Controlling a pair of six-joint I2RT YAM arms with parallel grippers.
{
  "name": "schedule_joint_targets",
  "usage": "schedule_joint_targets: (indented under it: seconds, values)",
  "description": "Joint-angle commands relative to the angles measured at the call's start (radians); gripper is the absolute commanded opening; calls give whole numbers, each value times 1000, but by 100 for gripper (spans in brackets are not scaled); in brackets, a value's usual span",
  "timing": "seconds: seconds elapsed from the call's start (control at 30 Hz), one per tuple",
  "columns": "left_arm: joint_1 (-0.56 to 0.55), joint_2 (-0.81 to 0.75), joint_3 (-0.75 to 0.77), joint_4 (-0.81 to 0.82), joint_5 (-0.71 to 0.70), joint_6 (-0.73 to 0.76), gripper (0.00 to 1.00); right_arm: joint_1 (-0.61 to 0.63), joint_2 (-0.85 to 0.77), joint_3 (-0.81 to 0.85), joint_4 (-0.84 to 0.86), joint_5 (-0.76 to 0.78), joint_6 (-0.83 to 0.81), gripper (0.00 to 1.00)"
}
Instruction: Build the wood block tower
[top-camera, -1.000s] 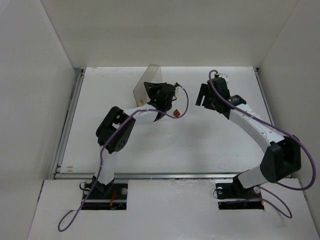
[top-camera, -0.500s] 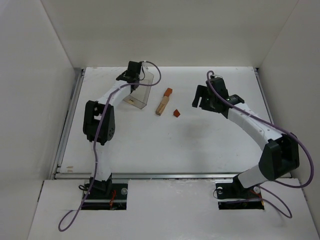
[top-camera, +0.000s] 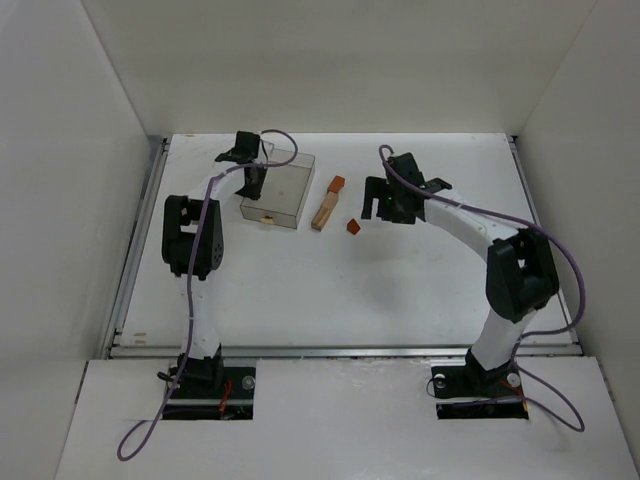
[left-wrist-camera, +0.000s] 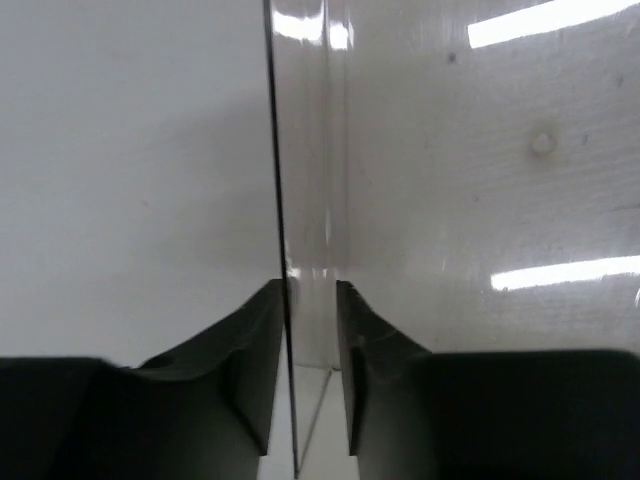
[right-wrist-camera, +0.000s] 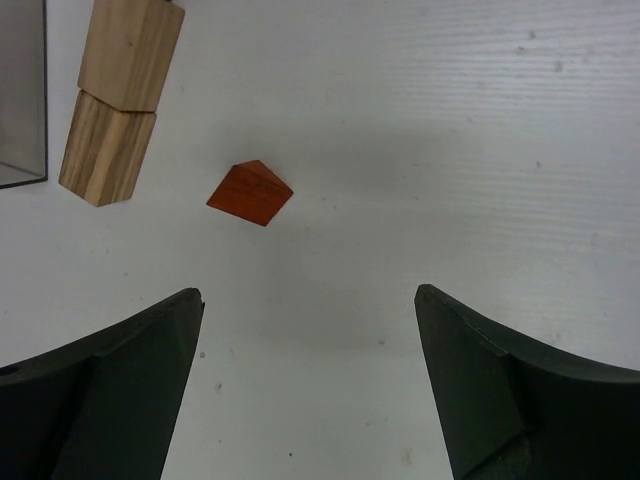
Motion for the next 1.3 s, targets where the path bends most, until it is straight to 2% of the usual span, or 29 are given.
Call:
schedule_joint_targets:
  seconds: [0.0,0.17,0.23,0.3,0.5,0.7,0.83,0.93,0.97,1.03,1.2,1.27]
  values:
    - [0,16,-47,-129,36,-31,27,33,92,118,-20,-39,-143,93]
    - [0,-49,-47,-119,26,-31,46,70,190,213,-59,-11,-277,94]
    - [0,-82,-29,-119,17,-31,50,70,216,231,-47,-42,-325,94]
    - [-12,-128,-17,-119,7,-5,53,79,235,241,-33,-77,-353,94]
    - [-85,-206,28,-110,-20,47,53,88,348,330,-50,-88,-432,92]
    - [-275,-234,37,-122,-42,133,54,98,423,380,-73,-119,-452,77]
    - [-342,-202,56,-133,44,118,52,98,433,370,-39,-142,-441,62]
    - [-342,-170,70,-144,73,96,48,98,405,324,1,-142,-427,46]
    - [-342,-169,70,-144,85,87,46,87,388,313,12,-133,-410,33]
    - [-342,-159,70,-144,98,87,45,59,359,279,35,-117,-384,25]
    - [-351,-149,79,-144,197,87,45,-37,287,187,53,-52,-271,22]
    - [-360,-122,89,-153,225,87,49,-92,250,141,53,-21,-223,21]
